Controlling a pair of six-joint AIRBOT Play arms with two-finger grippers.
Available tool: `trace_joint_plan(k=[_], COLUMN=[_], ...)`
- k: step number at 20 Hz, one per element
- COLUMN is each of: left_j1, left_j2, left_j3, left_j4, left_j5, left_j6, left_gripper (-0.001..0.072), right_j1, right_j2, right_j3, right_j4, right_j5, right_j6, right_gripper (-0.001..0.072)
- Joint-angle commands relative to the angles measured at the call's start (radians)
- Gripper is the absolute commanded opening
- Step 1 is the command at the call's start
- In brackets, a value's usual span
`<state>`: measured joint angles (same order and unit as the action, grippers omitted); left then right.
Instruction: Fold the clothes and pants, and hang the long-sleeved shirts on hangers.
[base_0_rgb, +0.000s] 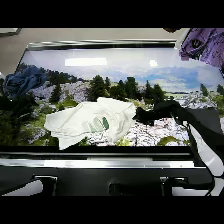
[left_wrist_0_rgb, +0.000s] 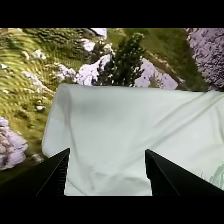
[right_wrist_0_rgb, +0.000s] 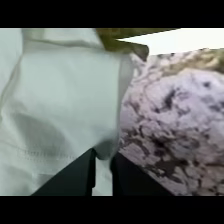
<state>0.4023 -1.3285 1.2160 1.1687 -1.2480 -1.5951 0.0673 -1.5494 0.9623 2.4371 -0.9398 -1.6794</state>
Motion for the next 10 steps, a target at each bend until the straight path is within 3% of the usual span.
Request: trace_joint_plan(k=[1,2,6,10], left_j1=[0.033,0.058,0.182,0.203], left_j2=[0.002,0.006,0.011,-0.004], left_j3=[-0.052,-0.096,-0.304,-0.387], left_j4=[-0.011,-0.042,-0.24,-0.27], left_j5=[-0.001,0.006,0.055,0.107], left_j6=[0.015,0.039,0.188,0.251], left_gripper=[0.0546,0.0545,0.0545,0.0545], right_j1=[0.005,0.005,0.005,0.005], right_j2=[-0.005,-0.001,0.058,0.111], right_j3=[0.0,0.0,0.0,0.0], right_j4=[0.013,0.013,-0.019,-0.023], right_j5=[0.009,0.01,0.033,0.014], right_j6=[-0.008,-0.008,0.002,0.017], right_gripper=[0.0069,0.003,0.0029,0.0029])
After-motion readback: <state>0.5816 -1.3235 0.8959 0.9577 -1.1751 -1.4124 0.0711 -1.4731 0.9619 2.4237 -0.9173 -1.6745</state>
